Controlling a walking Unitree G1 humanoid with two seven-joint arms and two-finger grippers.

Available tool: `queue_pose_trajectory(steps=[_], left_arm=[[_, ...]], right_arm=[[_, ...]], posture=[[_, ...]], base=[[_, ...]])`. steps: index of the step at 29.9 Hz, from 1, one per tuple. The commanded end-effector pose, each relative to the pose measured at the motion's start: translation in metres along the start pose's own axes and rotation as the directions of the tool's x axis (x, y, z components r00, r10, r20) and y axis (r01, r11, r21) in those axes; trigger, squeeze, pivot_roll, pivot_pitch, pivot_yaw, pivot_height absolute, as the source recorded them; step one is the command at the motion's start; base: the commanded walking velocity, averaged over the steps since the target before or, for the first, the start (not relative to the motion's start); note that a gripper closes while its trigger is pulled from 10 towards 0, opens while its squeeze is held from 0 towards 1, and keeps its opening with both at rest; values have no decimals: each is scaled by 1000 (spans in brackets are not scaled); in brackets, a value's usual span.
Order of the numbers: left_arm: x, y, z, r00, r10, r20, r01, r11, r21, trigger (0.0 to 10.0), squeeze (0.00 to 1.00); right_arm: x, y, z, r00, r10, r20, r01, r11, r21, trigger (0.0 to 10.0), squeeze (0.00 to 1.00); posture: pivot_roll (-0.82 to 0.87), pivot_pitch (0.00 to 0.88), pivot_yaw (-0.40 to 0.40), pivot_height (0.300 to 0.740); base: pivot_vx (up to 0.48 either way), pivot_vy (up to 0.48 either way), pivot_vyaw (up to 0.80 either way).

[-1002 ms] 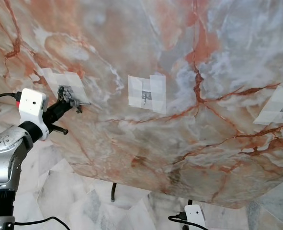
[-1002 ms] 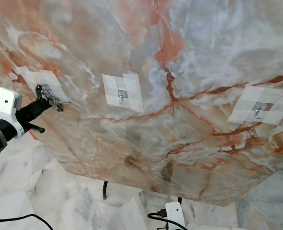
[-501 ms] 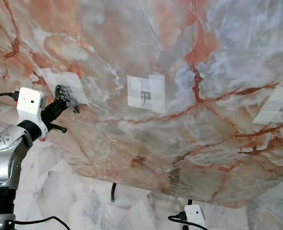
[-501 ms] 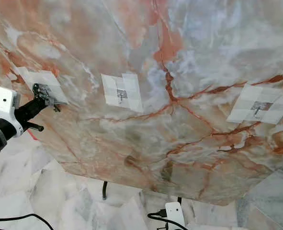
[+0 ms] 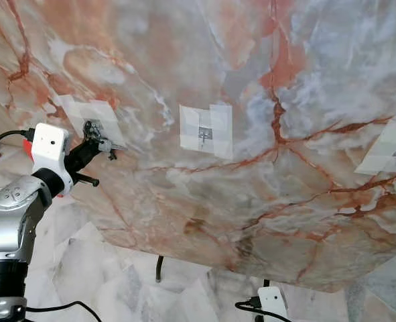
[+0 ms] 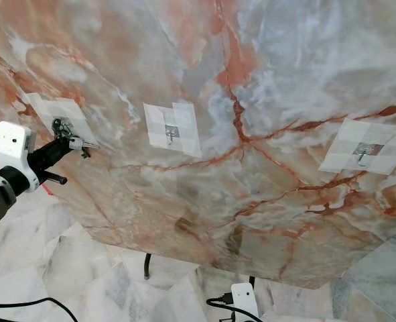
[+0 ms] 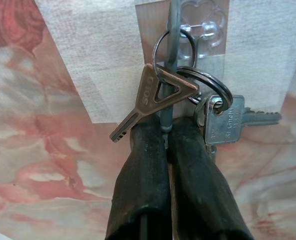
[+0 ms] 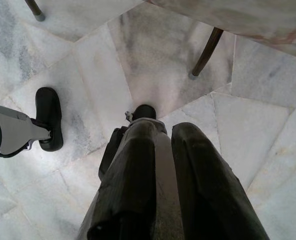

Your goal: Hang keys on a hook

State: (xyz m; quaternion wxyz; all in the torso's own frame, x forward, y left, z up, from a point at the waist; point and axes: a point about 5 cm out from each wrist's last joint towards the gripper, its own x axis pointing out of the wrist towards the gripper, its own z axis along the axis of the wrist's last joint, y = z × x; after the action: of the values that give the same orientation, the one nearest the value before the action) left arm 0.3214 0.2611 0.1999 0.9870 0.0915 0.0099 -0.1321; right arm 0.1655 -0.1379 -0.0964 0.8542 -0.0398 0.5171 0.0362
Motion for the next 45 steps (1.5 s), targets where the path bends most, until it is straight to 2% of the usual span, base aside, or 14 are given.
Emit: queue_pose_trajectory(steps=[1,12,17,24,32,40,45], left_arm=[[3,3,8,999,34,17,-35,999,16,10000,0],[8,15,9,985,173,6,-172,983,-65,10000,0],[10,12,6,988,155,-7,-155,983,-94,10000,0],[10,7,-7,987,121,-103,-135,981,-141,10000,0],[7,9,-14,977,141,-158,-174,961,-217,10000,0],[7,4,-14,982,118,-149,-150,962,-227,10000,0],[-2,6,-12,989,98,-109,-119,971,-207,10000,0]], right_arm=[[0,3,-4,1000,4,-9,-4,1000,16,10000,0],[0,3,-4,1000,6,-9,-6,1000,17,10000,0],[0,3,-4,1000,6,-8,-6,1000,19,10000,0],[0,4,-4,1000,7,-7,-7,1000,23,10000,0],[0,4,-3,1000,9,-6,-9,1000,24,10000,0],[0,4,-4,1000,9,-6,-9,1000,23,10000,0],[0,4,-4,1000,8,-6,-7,1000,24,10000,0]], posture=[[-89,130,41,740],[-86,131,44,740],[-87,131,44,740],[-86,132,45,740],[-84,132,45,740],[-87,132,45,740],[-88,132,49,740]], base=[[0,0,0],[0,0,0],[0,0,0],[0,0,0],[0,0,0],[0,0,0],[0,0,0]])
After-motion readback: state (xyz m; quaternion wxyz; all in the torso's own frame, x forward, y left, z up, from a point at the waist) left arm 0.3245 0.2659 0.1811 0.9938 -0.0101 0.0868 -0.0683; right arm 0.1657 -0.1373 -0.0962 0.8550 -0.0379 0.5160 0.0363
